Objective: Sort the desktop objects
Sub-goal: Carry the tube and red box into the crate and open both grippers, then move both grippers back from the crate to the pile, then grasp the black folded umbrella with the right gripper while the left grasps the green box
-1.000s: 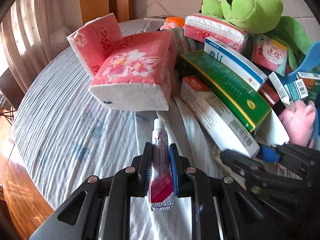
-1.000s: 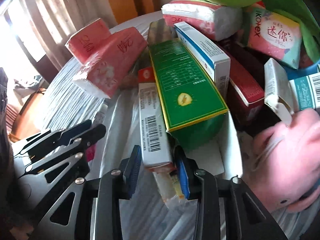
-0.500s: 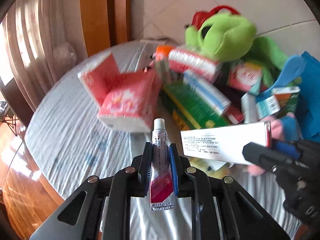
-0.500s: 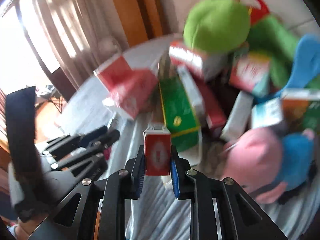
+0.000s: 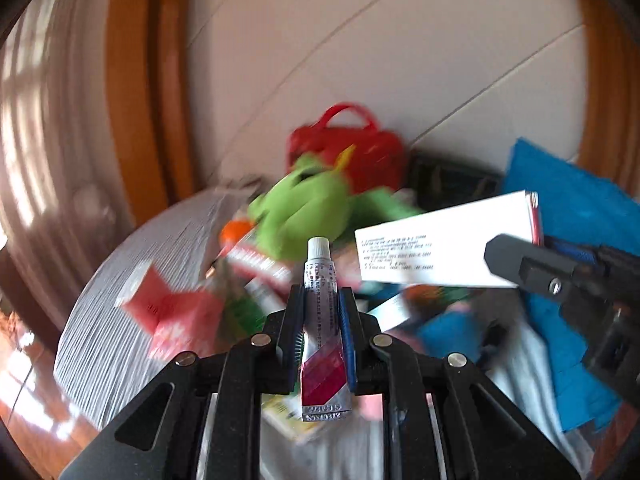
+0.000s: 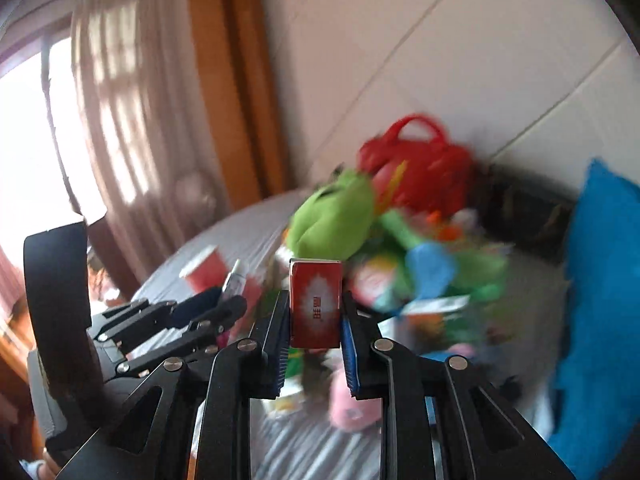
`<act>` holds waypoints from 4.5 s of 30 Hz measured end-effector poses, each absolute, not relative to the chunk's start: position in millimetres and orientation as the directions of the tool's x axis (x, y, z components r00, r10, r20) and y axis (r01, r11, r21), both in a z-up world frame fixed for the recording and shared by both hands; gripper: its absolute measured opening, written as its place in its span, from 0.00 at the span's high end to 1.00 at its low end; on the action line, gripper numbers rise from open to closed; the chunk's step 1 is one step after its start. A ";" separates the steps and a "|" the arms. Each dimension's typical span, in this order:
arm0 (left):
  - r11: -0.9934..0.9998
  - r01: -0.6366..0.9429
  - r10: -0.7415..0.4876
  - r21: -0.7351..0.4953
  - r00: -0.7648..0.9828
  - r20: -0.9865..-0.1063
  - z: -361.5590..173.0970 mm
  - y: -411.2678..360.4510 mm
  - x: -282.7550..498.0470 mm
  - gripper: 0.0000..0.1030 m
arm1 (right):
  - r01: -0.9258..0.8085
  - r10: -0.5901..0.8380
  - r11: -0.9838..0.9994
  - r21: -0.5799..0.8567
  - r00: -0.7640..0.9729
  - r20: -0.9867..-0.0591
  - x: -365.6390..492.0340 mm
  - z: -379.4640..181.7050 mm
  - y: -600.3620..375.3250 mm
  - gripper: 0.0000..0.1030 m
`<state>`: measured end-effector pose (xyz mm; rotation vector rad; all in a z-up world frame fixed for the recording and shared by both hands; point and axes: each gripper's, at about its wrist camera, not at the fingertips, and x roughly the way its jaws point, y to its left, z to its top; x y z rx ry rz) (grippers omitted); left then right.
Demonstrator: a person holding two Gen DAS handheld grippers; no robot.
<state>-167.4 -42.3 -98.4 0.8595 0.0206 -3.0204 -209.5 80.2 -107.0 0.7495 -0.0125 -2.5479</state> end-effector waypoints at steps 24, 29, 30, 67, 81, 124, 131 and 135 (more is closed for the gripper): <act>-0.725 -0.682 0.518 -0.096 -0.448 -0.728 4.1 358.0 -196.1 0.84 | -0.261 0.250 -0.963 -0.069 -0.767 -0.590 -142.4 -3.1 450.2 0.78; -0.737 -0.671 0.363 -0.075 -0.301 -0.882 -51.9 415.5 -214.6 0.84 | -0.191 0.248 -0.968 -0.164 -0.614 -0.750 -162.8 -49.2 494.6 0.78; -0.744 -0.664 0.335 -0.070 -0.280 -0.900 -59.3 425.4 -217.8 0.84 | -0.171 0.237 -0.971 -0.167 -0.582 -0.778 -168.6 -58.0 502.1 0.78; -0.808 -0.587 0.310 0.054 -0.501 -0.808 -17.6 384.8 -177.1 0.35 | -0.067 0.198 -0.979 -0.193 -0.543 -0.816 -154.4 -79.2 511.1 0.00; -0.960 -0.272 0.201 0.060 -0.824 -0.531 11.9 200.4 -141.3 0.27 | -0.008 0.015 -1.000 -0.014 -0.824 -0.567 -113.5 -30.3 412.7 0.00; -0.985 0.150 0.008 -0.081 -0.437 -0.900 -283.8 -113.7 -319.0 0.22 | -0.230 0.022 -0.970 0.078 -0.403 -0.915 -300.9 -309.7 182.6 0.00; -0.997 0.070 -0.018 -0.015 -0.443 -0.896 -282.3 -110.1 -316.0 0.24 | -0.318 -0.007 -0.938 0.135 -0.374 -0.927 -319.1 -324.4 206.1 0.00; -0.999 0.048 -0.010 -0.012 -0.427 -0.904 -273.2 -126.6 -297.1 0.30 | -0.358 -0.057 -0.905 0.230 -0.434 -0.899 -305.7 -308.9 217.3 0.00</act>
